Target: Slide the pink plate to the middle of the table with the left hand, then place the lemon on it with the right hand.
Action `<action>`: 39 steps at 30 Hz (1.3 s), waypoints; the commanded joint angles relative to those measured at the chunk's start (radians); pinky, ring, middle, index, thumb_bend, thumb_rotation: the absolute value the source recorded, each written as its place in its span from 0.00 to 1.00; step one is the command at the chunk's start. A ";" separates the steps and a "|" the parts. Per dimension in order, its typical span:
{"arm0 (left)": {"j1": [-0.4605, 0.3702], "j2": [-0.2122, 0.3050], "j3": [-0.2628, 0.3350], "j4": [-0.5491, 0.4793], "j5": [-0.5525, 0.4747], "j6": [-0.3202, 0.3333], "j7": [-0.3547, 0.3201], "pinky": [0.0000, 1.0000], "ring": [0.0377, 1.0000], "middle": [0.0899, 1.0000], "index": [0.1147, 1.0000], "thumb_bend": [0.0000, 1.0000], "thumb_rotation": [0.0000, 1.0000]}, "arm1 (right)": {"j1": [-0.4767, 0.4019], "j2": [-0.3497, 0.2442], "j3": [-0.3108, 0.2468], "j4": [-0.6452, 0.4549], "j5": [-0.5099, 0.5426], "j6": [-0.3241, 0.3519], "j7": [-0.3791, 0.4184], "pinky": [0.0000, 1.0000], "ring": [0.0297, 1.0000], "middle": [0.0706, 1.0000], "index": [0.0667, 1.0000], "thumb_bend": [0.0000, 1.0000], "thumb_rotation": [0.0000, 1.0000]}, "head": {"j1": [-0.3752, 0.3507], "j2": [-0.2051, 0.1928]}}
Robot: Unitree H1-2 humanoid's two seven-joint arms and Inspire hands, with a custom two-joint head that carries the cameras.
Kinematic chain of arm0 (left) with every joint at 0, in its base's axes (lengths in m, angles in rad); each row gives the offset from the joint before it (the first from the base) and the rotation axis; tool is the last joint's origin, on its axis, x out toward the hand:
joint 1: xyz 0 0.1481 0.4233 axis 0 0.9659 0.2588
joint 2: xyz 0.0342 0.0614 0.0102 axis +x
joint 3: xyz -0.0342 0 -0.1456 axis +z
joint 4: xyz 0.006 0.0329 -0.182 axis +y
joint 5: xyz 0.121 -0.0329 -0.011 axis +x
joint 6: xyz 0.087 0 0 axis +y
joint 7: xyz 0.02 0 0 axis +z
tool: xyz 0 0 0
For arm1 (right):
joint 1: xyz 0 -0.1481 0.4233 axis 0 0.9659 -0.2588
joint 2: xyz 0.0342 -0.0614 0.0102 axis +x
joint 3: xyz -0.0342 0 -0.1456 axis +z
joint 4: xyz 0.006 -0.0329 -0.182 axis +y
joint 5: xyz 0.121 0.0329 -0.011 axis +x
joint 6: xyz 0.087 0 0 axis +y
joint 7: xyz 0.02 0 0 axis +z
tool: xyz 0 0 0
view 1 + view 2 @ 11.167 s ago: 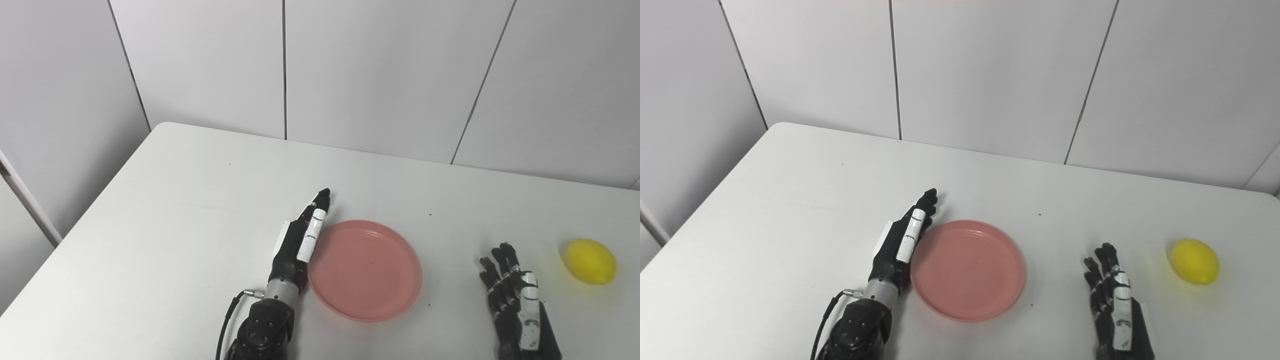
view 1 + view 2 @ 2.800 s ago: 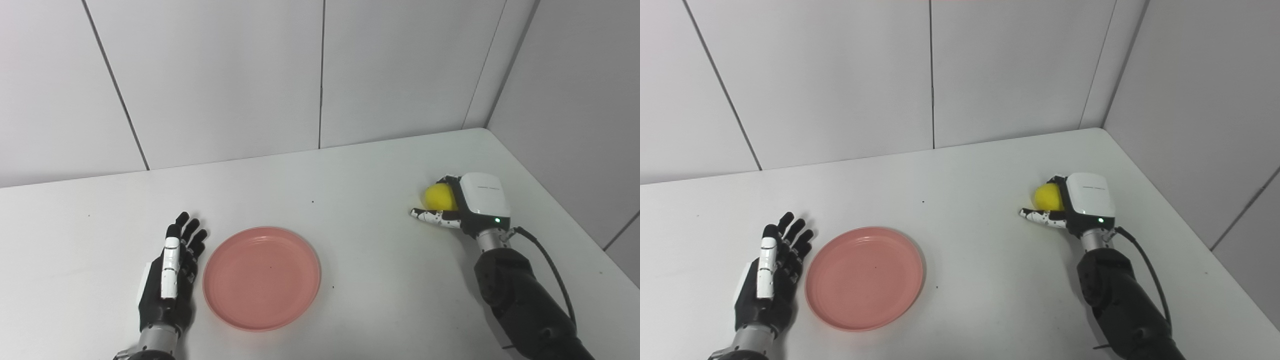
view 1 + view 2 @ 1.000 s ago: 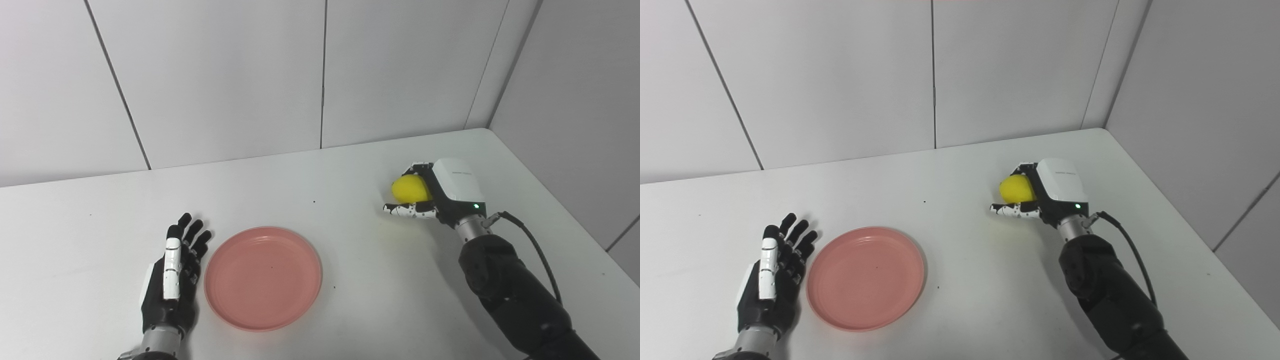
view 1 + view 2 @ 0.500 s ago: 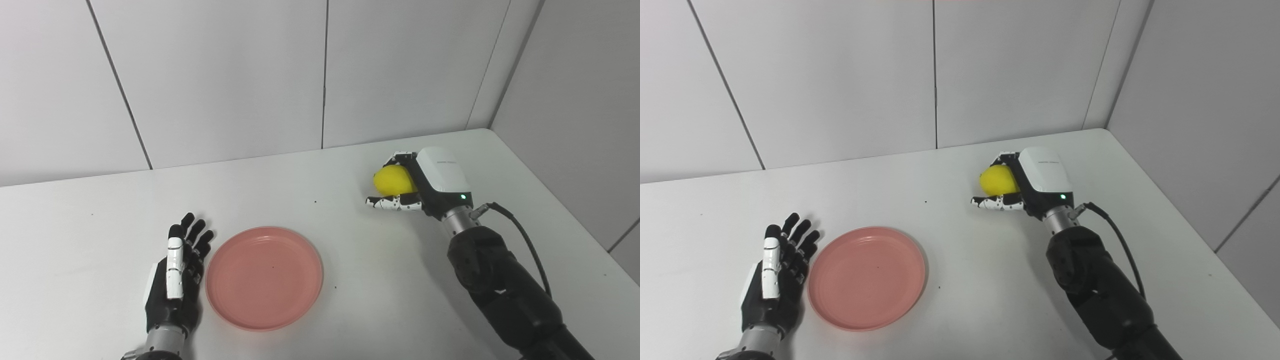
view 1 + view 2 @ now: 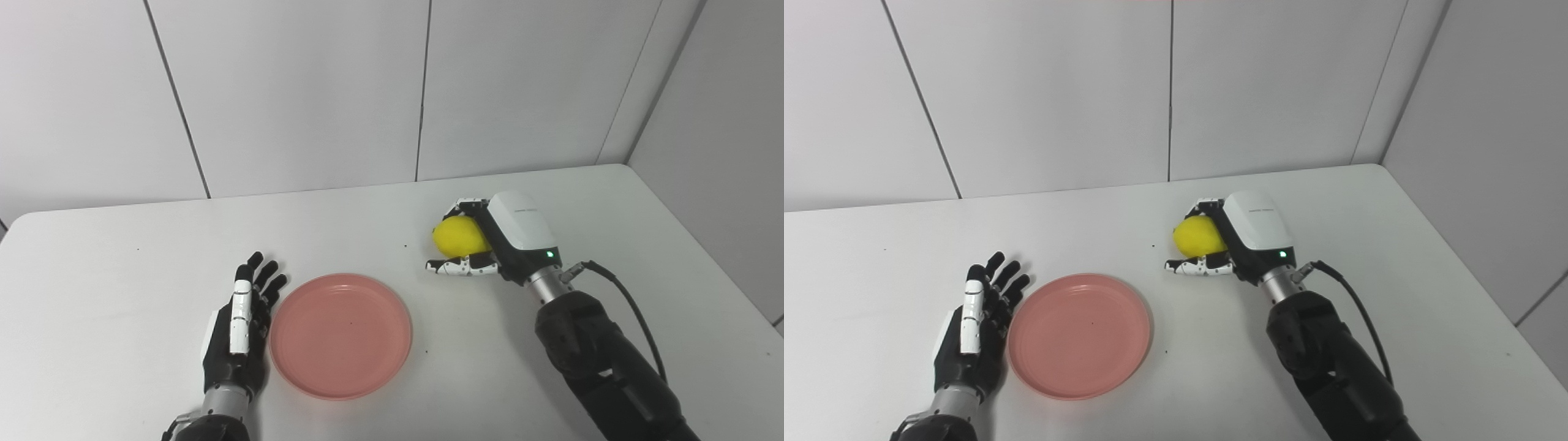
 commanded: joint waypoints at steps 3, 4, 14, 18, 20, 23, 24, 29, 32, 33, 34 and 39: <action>0.024 -0.033 -0.022 0.026 0.011 0.061 0.008 0.98 0.89 0.92 0.91 0.62 0.91 | -0.061 0.022 0.005 -0.031 -0.010 -0.056 -0.012 0.19 0.22 0.26 0.36 0.55 0.41 | 0.020 0.000; 0.025 -0.035 -0.022 0.025 0.012 0.062 0.010 0.98 0.88 0.91 0.91 0.63 0.91 | -0.064 0.026 0.006 -0.030 -0.006 -0.060 -0.010 0.19 0.22 0.26 0.35 0.55 0.41 | 0.020 0.000; 0.029 -0.045 -0.032 0.030 0.034 0.053 0.019 0.98 0.88 0.91 0.90 0.64 0.91 | -0.089 0.053 0.029 -0.042 -0.018 -0.080 0.023 0.17 0.20 0.25 0.33 0.54 0.39 | 0.053 -0.002; 0.029 -0.046 -0.034 0.031 0.035 0.057 0.021 0.98 0.87 0.91 0.90 0.63 0.91 | -0.093 0.063 0.036 -0.041 -0.018 -0.096 0.028 0.17 0.20 0.24 0.33 0.54 0.39 | 0.057 -0.003; 0.028 -0.047 -0.035 0.033 0.036 0.057 0.023 0.97 0.87 0.90 0.90 0.63 0.91 | -0.097 0.069 0.042 -0.040 -0.022 -0.099 0.031 0.16 0.20 0.24 0.33 0.54 0.41 | 0.058 -0.004; 0.027 -0.048 -0.037 0.037 0.038 0.053 0.024 0.97 0.86 0.90 0.89 0.63 0.91 | -0.097 0.075 0.052 -0.046 -0.020 -0.107 0.034 0.16 0.20 0.24 0.32 0.53 0.43 | 0.062 -0.004; 0.027 -0.049 -0.037 0.038 0.039 0.052 0.025 0.97 0.86 0.90 0.89 0.63 0.91 | -0.096 0.077 0.055 -0.049 -0.020 -0.107 0.036 0.16 0.19 0.24 0.31 0.53 0.44 | 0.065 -0.004; 0.027 -0.053 -0.036 0.042 0.042 0.048 0.024 0.97 0.87 0.90 0.89 0.63 0.91 | -0.083 0.093 0.068 -0.060 -0.026 -0.110 0.037 0.16 0.18 0.23 0.30 0.54 0.43 | 0.069 -0.003; 0.028 -0.053 -0.038 0.044 0.048 0.046 0.025 0.96 0.86 0.90 0.89 0.63 0.92 | -0.081 0.099 0.081 -0.064 -0.043 -0.111 0.043 0.15 0.18 0.22 0.29 0.54 0.43 | 0.069 -0.003; 0.028 -0.054 -0.038 0.045 0.049 0.046 0.025 0.96 0.86 0.90 0.89 0.63 0.93 | -0.082 0.101 0.087 -0.068 -0.047 -0.110 0.052 0.15 0.18 0.22 0.29 0.54 0.43 | 0.071 -0.001; 0.028 -0.055 -0.038 0.045 0.049 0.046 0.024 0.96 0.86 0.89 0.89 0.63 0.93 | -0.083 0.101 0.091 -0.070 -0.050 -0.109 0.059 0.17 0.20 0.25 0.33 0.54 0.43 | 0.071 -0.001; 0.028 -0.065 -0.036 0.053 0.047 0.037 0.025 0.95 0.85 0.89 0.90 0.63 0.94 | -0.085 0.123 0.115 -0.072 -0.049 -0.112 0.090 0.18 0.21 0.26 0.35 0.54 0.43 | 0.084 -0.002</action>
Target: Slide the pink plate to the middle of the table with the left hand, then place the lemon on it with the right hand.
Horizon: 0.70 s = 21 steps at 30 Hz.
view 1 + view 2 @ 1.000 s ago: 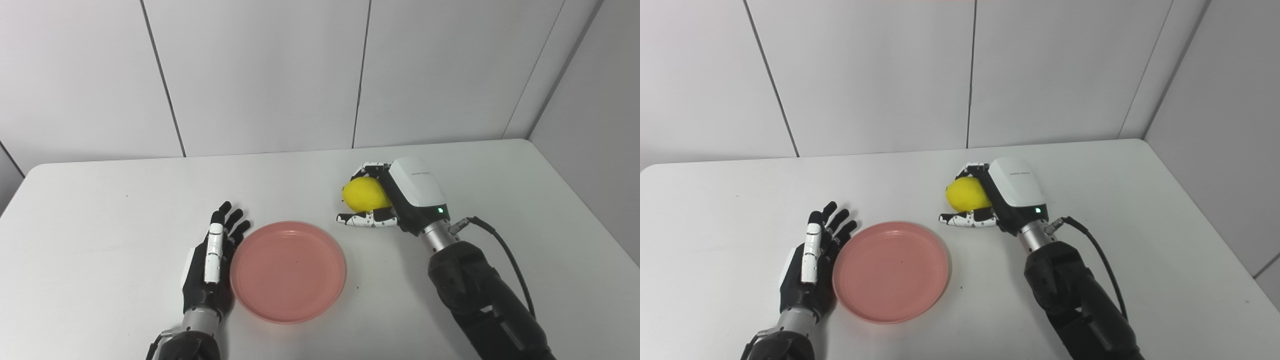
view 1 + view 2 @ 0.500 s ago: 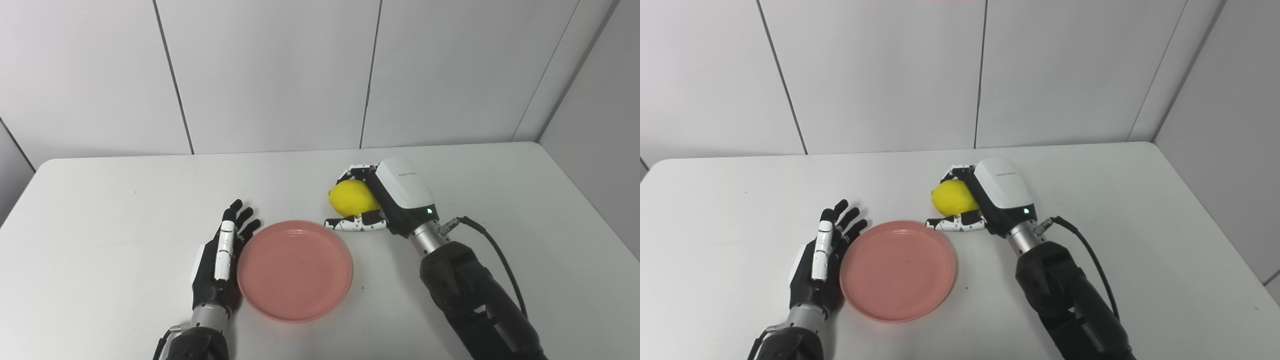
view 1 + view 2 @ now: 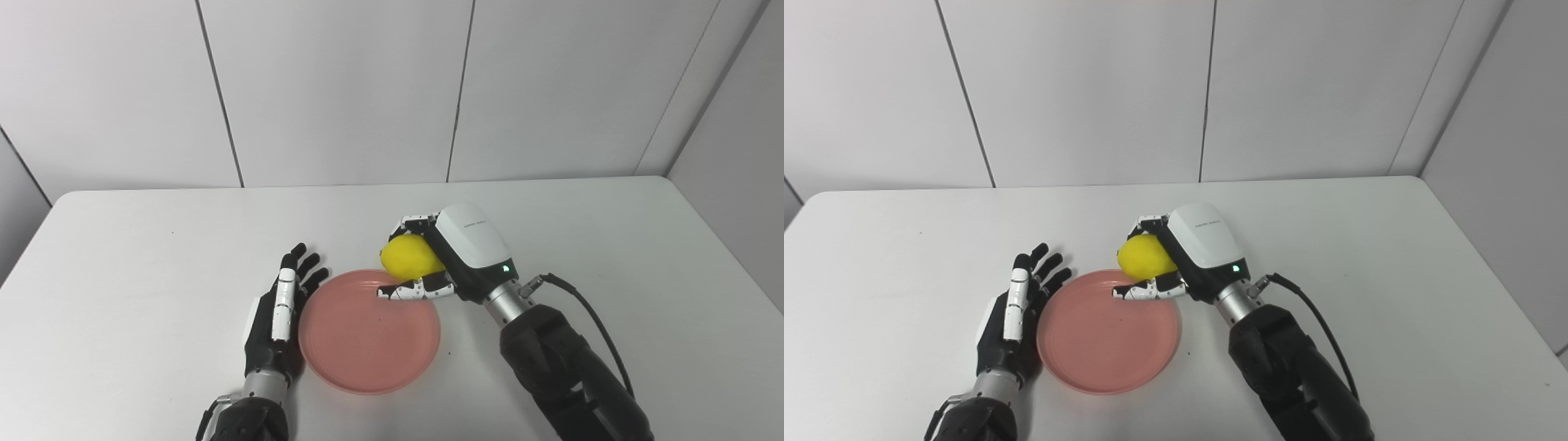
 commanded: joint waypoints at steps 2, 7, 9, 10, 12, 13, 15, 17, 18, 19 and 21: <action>0.025 -0.024 -0.014 0.044 0.003 0.031 -0.003 0.96 0.85 0.89 0.89 0.63 0.95 | -0.037 0.020 0.011 -0.037 -0.007 -0.041 0.007 0.17 0.21 0.26 0.35 0.55 0.43 | 0.002 0.001; 0.027 -0.027 -0.012 0.047 -0.002 0.018 -0.006 0.97 0.85 0.89 0.90 0.65 0.97 | -0.037 0.037 0.027 -0.011 -0.014 -0.053 0.003 0.18 0.22 0.27 0.36 0.55 0.42 | 0.001 0.003; 0.027 -0.029 -0.011 0.047 -0.003 0.018 -0.005 0.97 0.85 0.89 0.90 0.65 0.98 | -0.035 0.043 0.031 0.000 -0.017 -0.058 -0.003 0.18 0.22 0.27 0.37 0.55 0.43 | 0.000 0.004; 0.027 -0.030 -0.011 0.047 -0.003 0.019 -0.004 0.98 0.85 0.89 0.90 0.65 0.97 | -0.034 0.046 0.033 0.005 -0.019 -0.060 -0.004 0.18 0.22 0.27 0.37 0.55 0.43 | -0.003 0.004; 0.026 -0.033 -0.010 0.051 -0.002 0.016 -0.001 0.97 0.84 0.89 0.90 0.66 0.97 | -0.032 0.050 0.041 0.011 -0.029 -0.056 0.005 0.18 0.22 0.27 0.37 0.55 0.45 | -0.004 0.004; 0.026 -0.033 -0.009 0.053 -0.002 0.015 0.000 0.97 0.84 0.89 0.90 0.66 0.97 | -0.031 0.052 0.046 0.013 -0.034 -0.055 0.008 0.18 0.22 0.27 0.37 0.54 0.45 | -0.005 0.004; 0.026 -0.035 -0.008 0.054 -0.002 0.014 0.001 0.97 0.85 0.89 0.90 0.66 0.98 | -0.029 0.055 0.056 0.018 -0.041 -0.056 0.011 0.18 0.22 0.28 0.37 0.55 0.45 | -0.005 0.003; 0.026 -0.036 -0.010 0.053 0.002 0.012 0.002 0.97 0.85 0.89 0.91 0.66 0.99 | -0.024 0.059 0.068 0.025 -0.042 -0.060 0.014 0.19 0.23 0.29 0.38 0.54 0.42 | -0.006 0.002; 0.026 -0.036 -0.011 0.053 0.005 0.012 0.004 0.96 0.85 0.89 0.91 0.66 0.99 | -0.022 0.061 0.072 0.027 -0.041 -0.061 0.014 0.19 0.23 0.29 0.38 0.55 0.41 | -0.007 0.002; 0.026 -0.036 -0.012 0.054 0.007 0.009 0.004 0.95 0.85 0.89 0.91 0.66 1.00 | -0.020 0.064 0.076 0.027 -0.042 -0.056 0.022 0.19 0.24 0.29 0.38 0.55 0.39 | -0.007 0.002; 0.026 -0.036 -0.012 0.056 0.007 0.003 0.003 0.94 0.84 0.88 0.90 0.66 1.00 | -0.020 0.067 0.083 0.025 -0.048 -0.043 0.043 0.20 0.25 0.31 0.40 0.54 0.39 | -0.006 0.002</action>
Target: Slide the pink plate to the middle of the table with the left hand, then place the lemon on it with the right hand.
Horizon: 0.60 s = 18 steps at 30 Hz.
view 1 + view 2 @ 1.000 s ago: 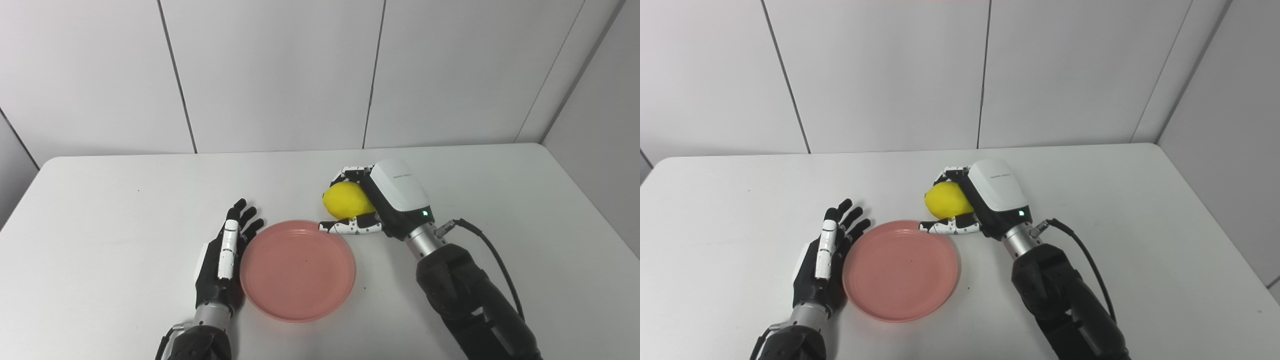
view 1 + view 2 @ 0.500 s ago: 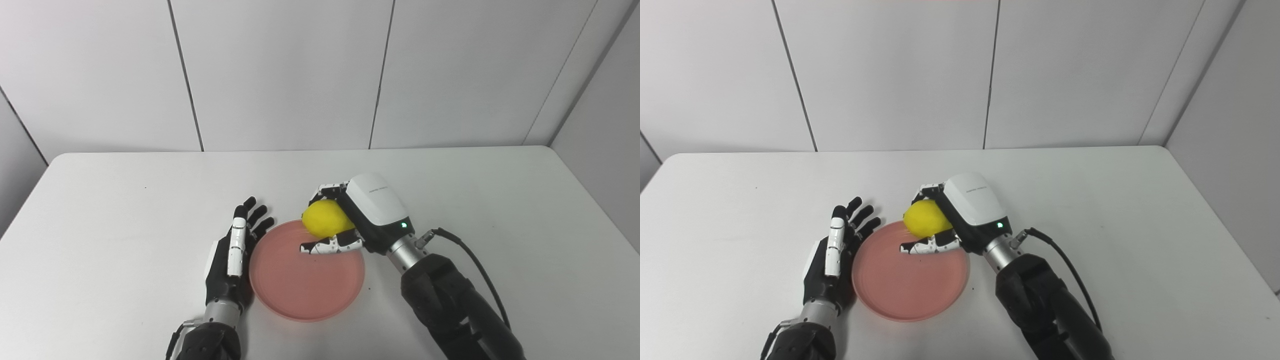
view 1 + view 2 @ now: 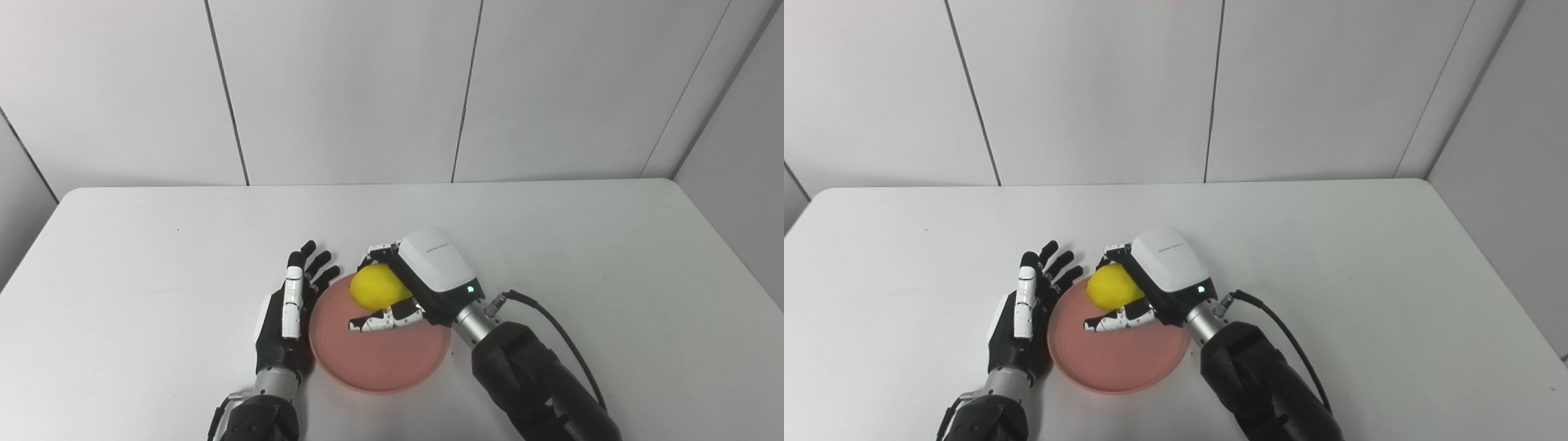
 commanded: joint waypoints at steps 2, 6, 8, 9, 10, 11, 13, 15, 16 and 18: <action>0.028 -0.020 -0.007 0.036 0.001 0.027 0.000 0.93 0.84 0.88 0.89 0.66 1.00 | -0.029 0.008 0.002 -0.018 -0.006 -0.023 0.011 0.21 0.26 0.31 0.41 0.53 0.41 | 0.004 0.000; 0.032 -0.024 -0.001 0.038 -0.020 0.008 -0.010 0.98 0.86 0.89 0.89 0.73 1.00 | -0.032 0.001 0.011 0.026 -0.003 -0.062 -0.006 0.21 0.26 0.31 0.41 0.54 0.41 | 0.003 0.001; 0.033 -0.027 0.002 0.043 -0.024 -0.001 -0.010 0.99 0.87 0.89 0.89 0.75 1.00 | -0.030 -0.003 0.016 0.038 -0.006 -0.068 -0.003 0.21 0.26 0.32 0.42 0.54 0.41 | 0.002 0.002; 0.033 -0.029 0.003 0.044 -0.026 -0.003 -0.010 0.99 0.86 0.89 0.89 0.76 1.00 | -0.029 -0.004 0.018 0.043 -0.006 -0.070 -0.004 0.21 0.26 0.31 0.41 0.54 0.40 | 0.004 0.002; 0.033 -0.030 0.004 0.045 -0.027 -0.005 -0.010 0.99 0.86 0.89 0.89 0.76 1.00 | -0.028 -0.006 0.019 0.046 -0.006 -0.072 -0.006 0.21 0.26 0.31 0.41 0.54 0.40 | 0.005 0.002; 0.034 -0.031 0.005 0.045 -0.027 -0.005 -0.011 0.99 0.86 0.89 0.89 0.77 1.00 | -0.026 -0.006 0.020 0.052 -0.002 -0.074 -0.005 0.21 0.25 0.31 0.41 0.54 0.40 | 0.008 0.001; 0.033 -0.031 0.005 0.046 -0.028 -0.006 -0.010 0.99 0.86 0.88 0.89 0.77 1.00 | -0.025 -0.010 0.023 0.061 0.002 -0.078 0.000 0.19 0.24 0.29 0.40 0.54 0.39 | 0.010 0.000; 0.033 -0.030 0.003 0.046 -0.030 -0.008 -0.010 0.98 0.86 0.87 0.88 0.77 1.00 | -0.026 -0.013 0.026 0.066 0.001 -0.077 0.007 0.20 0.25 0.30 0.41 0.53 0.41 | 0.008 -0.001; 0.032 -0.030 0.003 0.047 -0.029 -0.008 -0.010 0.98 0.86 0.87 0.88 0.77 1.00 | -0.027 -0.014 0.028 0.067 0.001 -0.075 0.010 0.21 0.26 0.31 0.41 0.52 0.42 | 0.008 0.000; 0.031 -0.027 0.002 0.048 -0.031 -0.008 -0.014 0.99 0.87 0.88 0.89 0.76 1.00 | -0.030 -0.015 0.030 0.073 0.001 -0.077 0.007 0.22 0.27 0.32 0.43 0.53 0.42 | 0.004 0.000</action>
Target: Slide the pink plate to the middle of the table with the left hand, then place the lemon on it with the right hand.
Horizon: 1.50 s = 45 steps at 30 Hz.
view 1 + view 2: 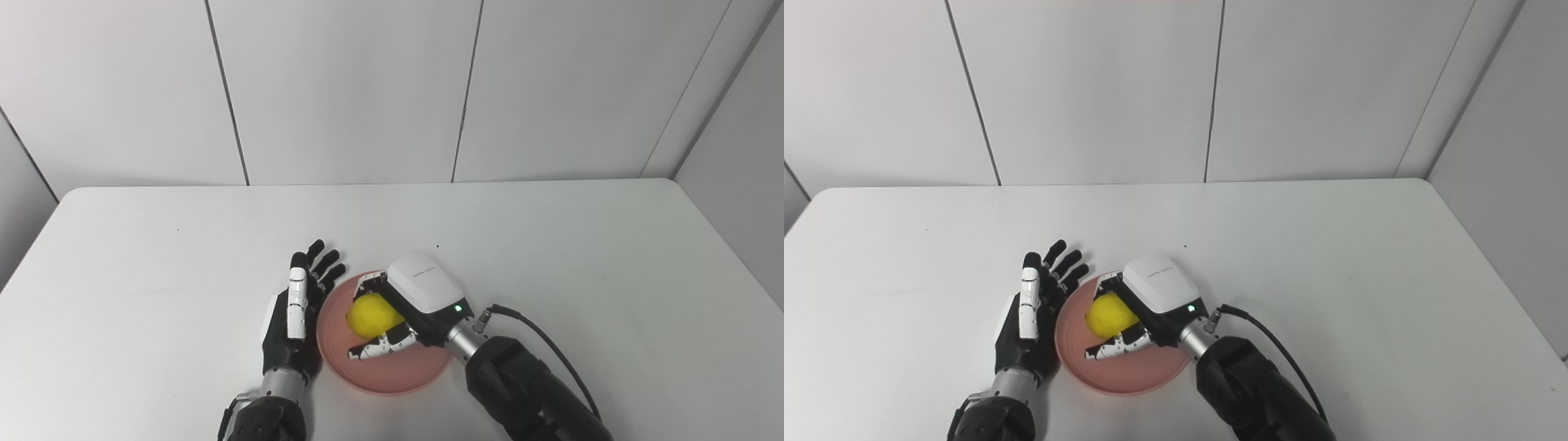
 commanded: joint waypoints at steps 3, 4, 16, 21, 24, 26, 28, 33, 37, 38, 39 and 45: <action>0.026 -0.010 0.002 0.034 -0.009 0.030 -0.006 0.99 0.87 0.89 0.89 0.75 1.00 | -0.038 -0.006 -0.001 -0.003 0.005 -0.049 -0.008 0.23 0.29 0.34 0.44 0.52 0.44 | 0.001 0.000; 0.026 -0.011 0.003 0.033 -0.009 0.032 -0.005 0.99 0.87 0.89 0.89 0.74 1.00 | -0.039 -0.008 0.001 0.001 0.005 -0.051 -0.006 0.24 0.30 0.34 0.43 0.52 0.45 | 0.002 0.000; 0.023 -0.007 0.000 0.025 -0.002 0.049 -0.008 1.00 0.91 0.90 0.89 0.72 1.00 | -0.034 -0.008 0.009 0.009 -0.029 -0.048 -0.014 0.21 0.26 0.32 0.41 0.58 0.53 | -0.006 -0.001; 0.020 -0.009 0.010 0.035 -0.015 0.039 -0.012 1.00 0.93 0.91 0.89 0.72 1.00 | -0.028 -0.006 0.003 0.008 -0.053 -0.031 -0.015 0.27 0.34 0.40 0.46 0.71 0.70 | -0.004 -0.004; 0.020 -0.011 0.013 0.035 -0.017 0.036 -0.011 0.97 0.89 0.90 0.89 0.71 1.00 | -0.021 -0.005 -0.004 -0.010 -0.061 -0.016 -0.001 0.35 0.43 0.50 0.55 0.82 0.78 | -0.007 -0.003; 0.021 -0.010 0.012 0.035 -0.015 0.036 -0.010 0.96 0.88 0.90 0.89 0.72 1.00 | -0.017 -0.003 -0.008 -0.018 -0.068 -0.005 0.008 0.37 0.46 0.52 0.57 0.86 0.82 | -0.009 -0.002; 0.022 -0.008 0.011 0.037 -0.012 0.033 -0.010 0.97 0.88 0.90 0.89 0.73 1.00 | -0.014 0.000 -0.013 -0.023 -0.075 0.003 0.017 0.38 0.47 0.52 0.57 0.89 0.85 | -0.010 -0.002; 0.022 -0.006 0.009 0.038 -0.010 0.033 -0.012 0.99 0.92 0.91 0.89 0.74 1.00 | -0.013 0.001 -0.019 -0.021 -0.091 -0.008 0.013 0.40 0.49 0.54 0.58 0.88 0.89 | -0.011 -0.002; 0.022 -0.006 0.011 0.036 -0.013 0.038 -0.012 1.00 0.95 0.91 0.90 0.74 1.00 | -0.015 0.004 -0.023 -0.018 -0.093 -0.011 0.009 0.41 0.48 0.53 0.58 0.82 0.88 | -0.013 -0.002; 0.023 -0.006 0.011 0.035 -0.014 0.040 -0.012 1.00 0.95 0.91 0.90 0.74 1.00 | -0.014 0.005 -0.024 -0.018 -0.094 -0.011 0.007 0.41 0.48 0.53 0.58 0.82 0.88 | -0.013 -0.002; 0.023 -0.007 0.013 0.034 -0.018 0.041 -0.012 1.00 0.95 0.91 0.90 0.74 1.00 | -0.013 0.006 -0.025 -0.018 -0.096 -0.012 0.000 0.41 0.48 0.53 0.58 0.81 0.88 | -0.014 -0.002; 0.026 -0.006 0.012 0.033 -0.030 0.040 -0.018 1.00 0.93 0.91 0.89 0.73 1.00 | -0.011 0.009 -0.033 -0.019 -0.097 -0.020 -0.018 0.41 0.48 0.53 0.58 0.77 0.88 | -0.016 -0.001</action>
